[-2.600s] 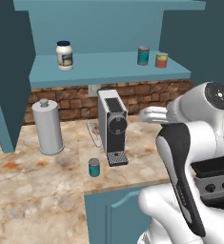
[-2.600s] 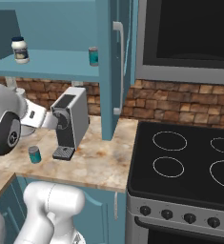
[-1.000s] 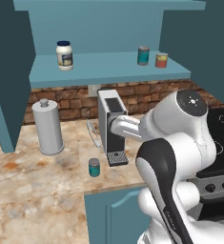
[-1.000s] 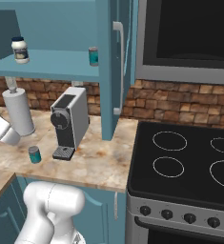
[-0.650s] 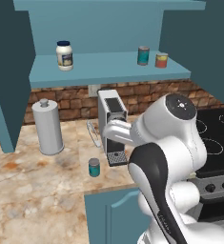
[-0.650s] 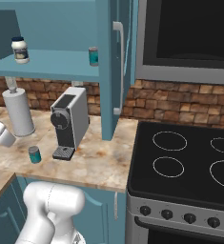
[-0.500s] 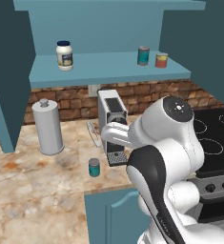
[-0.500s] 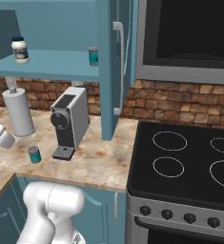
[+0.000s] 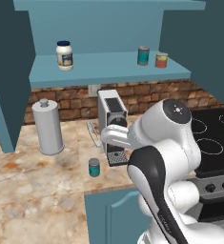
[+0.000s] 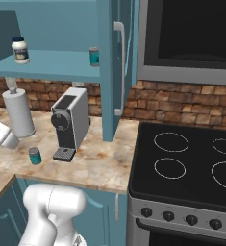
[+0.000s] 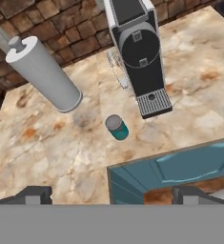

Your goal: Pick the cans from the counter and place them in their designated side in the cabinet.

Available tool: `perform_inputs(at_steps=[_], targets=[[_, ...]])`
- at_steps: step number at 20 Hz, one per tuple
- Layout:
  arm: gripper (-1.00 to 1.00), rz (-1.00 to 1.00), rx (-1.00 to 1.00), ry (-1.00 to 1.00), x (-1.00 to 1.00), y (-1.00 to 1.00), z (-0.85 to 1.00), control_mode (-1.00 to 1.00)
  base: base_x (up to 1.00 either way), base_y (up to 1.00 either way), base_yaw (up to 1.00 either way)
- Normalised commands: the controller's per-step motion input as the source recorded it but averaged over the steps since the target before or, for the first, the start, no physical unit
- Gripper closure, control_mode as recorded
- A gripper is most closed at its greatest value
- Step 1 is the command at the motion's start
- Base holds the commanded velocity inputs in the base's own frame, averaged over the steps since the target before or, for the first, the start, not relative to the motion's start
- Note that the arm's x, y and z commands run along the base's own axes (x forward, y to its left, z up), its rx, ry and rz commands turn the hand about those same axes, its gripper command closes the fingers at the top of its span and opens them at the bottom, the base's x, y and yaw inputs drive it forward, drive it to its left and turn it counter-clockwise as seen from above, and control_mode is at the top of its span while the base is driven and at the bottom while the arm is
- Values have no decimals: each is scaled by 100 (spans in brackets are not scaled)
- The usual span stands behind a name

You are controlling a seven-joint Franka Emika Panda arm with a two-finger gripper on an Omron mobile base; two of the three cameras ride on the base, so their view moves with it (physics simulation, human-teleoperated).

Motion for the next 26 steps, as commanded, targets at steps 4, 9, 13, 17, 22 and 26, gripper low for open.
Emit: perform_inputs(at_steps=[4,9,13,17,22,26], targets=[[-100,7,-2,0,9,0,-2,-100,0,0,0],[-100,4,-7,0,3,0,-6,-100,0,0,0],[-100,2,-10,0,2,0,-11,-100,0,0,0],[-100,3,-6,-1,10,0,-11,-100,0,0,0],[-100,5,0,0,16,0,-13,-100,0,0,0],[-100,5,0,0,22,0,-15,-100,0,0,0]])
